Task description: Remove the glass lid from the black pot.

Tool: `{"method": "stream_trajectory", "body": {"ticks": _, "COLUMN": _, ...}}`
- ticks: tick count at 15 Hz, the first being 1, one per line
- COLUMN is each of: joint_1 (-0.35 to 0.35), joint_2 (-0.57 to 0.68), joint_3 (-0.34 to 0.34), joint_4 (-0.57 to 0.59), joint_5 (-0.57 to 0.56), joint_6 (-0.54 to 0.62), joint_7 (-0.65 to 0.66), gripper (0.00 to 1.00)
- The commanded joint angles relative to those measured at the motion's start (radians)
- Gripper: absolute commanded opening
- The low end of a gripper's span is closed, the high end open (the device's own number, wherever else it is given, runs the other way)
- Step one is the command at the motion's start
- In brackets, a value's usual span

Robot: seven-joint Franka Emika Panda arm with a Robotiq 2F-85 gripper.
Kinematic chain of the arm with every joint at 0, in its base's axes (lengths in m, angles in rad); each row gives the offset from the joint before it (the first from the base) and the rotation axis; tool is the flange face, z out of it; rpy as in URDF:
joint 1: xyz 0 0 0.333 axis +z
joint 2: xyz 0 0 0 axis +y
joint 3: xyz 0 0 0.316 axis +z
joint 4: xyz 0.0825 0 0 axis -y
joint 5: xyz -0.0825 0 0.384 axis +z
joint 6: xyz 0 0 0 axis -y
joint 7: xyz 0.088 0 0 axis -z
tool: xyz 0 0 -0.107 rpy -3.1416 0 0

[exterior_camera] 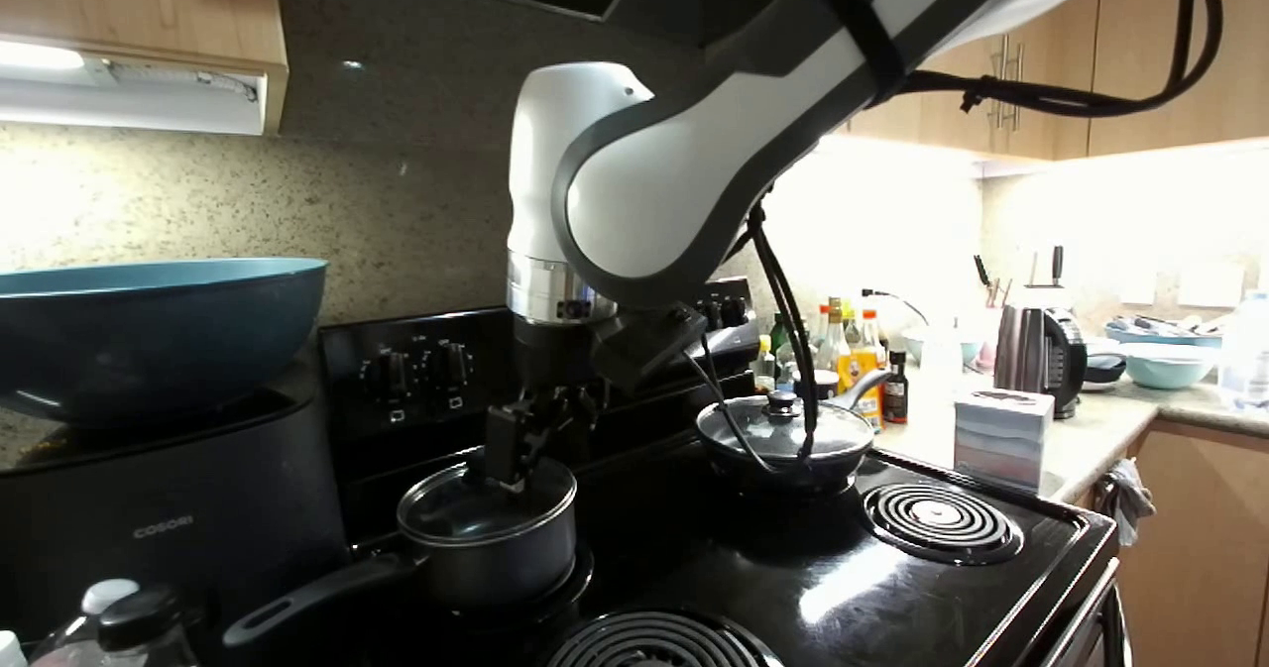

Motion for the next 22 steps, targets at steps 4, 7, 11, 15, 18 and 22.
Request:
{"method": "stream_trajectory", "body": {"ticks": 4, "joint_1": 0.077, "joint_2": 0.13, "joint_3": -0.033, "joint_4": 0.248, "joint_5": -0.105, "joint_6": -0.129, "joint_7": 0.111, "gripper": 1.0}}
{"method": "stream_trajectory", "body": {"ticks": 7, "joint_1": 0.075, "joint_2": 0.113, "joint_3": -0.035, "joint_4": 0.226, "joint_5": -0.083, "joint_6": -0.102, "joint_7": 0.094, "gripper": 1.0}}
{"method": "stream_trajectory", "body": {"ticks": 11, "joint_1": 0.075, "joint_2": 0.117, "joint_3": -0.036, "joint_4": 0.226, "joint_5": -0.082, "joint_6": -0.102, "joint_7": 0.094, "gripper": 1.0}}
{"method": "stream_trajectory", "body": {"ticks": 15, "joint_1": 0.072, "joint_2": 0.156, "joint_3": -0.036, "joint_4": 0.28, "joint_5": -0.066, "joint_6": -0.14, "joint_7": 0.079, "gripper": 1.0}}
{"method": "stream_trajectory", "body": {"ticks": 18, "joint_1": 0.084, "joint_2": 0.228, "joint_3": -0.056, "joint_4": 0.38, "joint_5": -0.089, "joint_6": -0.195, "joint_7": 0.097, "gripper": 1.0}}
{"method": "stream_trajectory", "body": {"ticks": 22, "joint_1": 0.105, "joint_2": 0.324, "joint_3": -0.092, "joint_4": 0.502, "joint_5": -0.109, "joint_6": -0.2, "joint_7": 0.107, "gripper": 1.0}}
